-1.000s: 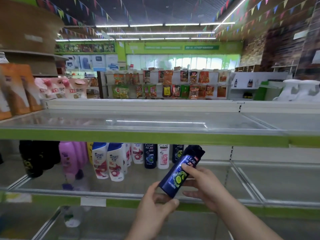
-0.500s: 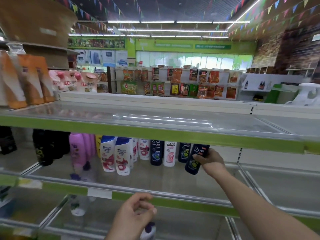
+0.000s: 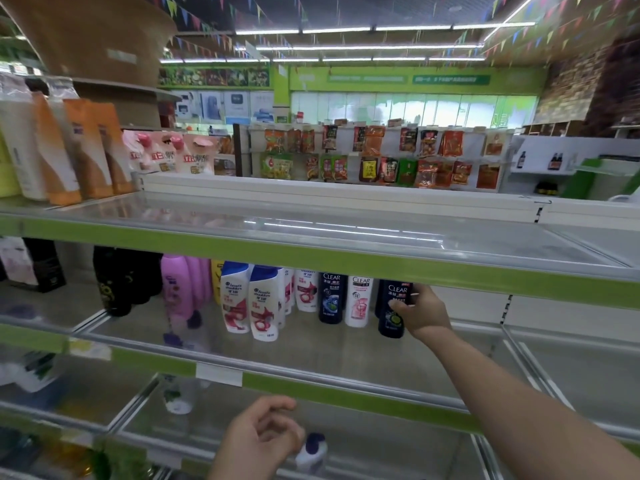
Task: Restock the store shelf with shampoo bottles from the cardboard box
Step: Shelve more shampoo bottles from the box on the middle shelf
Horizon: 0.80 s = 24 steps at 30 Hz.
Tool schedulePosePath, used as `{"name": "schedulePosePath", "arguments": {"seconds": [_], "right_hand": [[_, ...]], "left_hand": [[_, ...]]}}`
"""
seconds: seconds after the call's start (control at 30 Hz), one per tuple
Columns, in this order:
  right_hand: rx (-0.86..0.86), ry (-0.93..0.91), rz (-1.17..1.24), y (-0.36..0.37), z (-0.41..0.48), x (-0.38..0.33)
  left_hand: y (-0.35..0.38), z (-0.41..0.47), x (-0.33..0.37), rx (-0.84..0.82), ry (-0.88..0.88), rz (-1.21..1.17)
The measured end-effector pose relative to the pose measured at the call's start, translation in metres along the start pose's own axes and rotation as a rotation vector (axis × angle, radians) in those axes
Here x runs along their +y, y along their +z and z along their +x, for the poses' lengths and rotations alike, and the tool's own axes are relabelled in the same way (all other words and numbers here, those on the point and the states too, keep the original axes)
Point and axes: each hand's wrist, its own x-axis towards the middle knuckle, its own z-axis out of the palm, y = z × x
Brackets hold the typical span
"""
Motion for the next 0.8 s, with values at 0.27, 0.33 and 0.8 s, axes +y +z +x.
{"name": "schedulePosePath", "arguments": {"seconds": [0.27,0.33,0.8], "right_hand": [[0.020,-0.011,-0.013,0.010,0.005,0.000],[0.024,-0.010,-0.017,0.013,0.005,-0.002],[0.223,0.110,0.083,0.021,-0.054,-0.012]], "left_hand": [[0.003,-0.005,-0.029,0.006,-0.069,0.049],[0.002,-0.005,-0.031,0.010,-0.069,0.046],[-0.063,0.010,-0.093,-0.121,-0.178,0.015]]}}
